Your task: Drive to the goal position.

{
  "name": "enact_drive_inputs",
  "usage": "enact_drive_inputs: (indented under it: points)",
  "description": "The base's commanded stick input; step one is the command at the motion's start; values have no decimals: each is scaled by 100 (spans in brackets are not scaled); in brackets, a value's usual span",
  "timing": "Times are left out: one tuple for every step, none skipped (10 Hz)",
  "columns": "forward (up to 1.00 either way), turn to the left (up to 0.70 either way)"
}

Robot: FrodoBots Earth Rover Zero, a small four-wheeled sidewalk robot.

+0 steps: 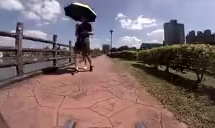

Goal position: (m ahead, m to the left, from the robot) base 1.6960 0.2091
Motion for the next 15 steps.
enact_drive_inputs:
  points:
    - [70, 0]
    - [70, 0]
    - [70, 0]
    - [70, 0]
    - [70, 0]
    - [70, 0]
    - [70, 0]
    - [70, 0]
    - [70, 0]
    - [70, 0]
    - [70, 0]
    - [70, 0]
    - [70, 0]
    - [70, 0]
    - [70, 0]
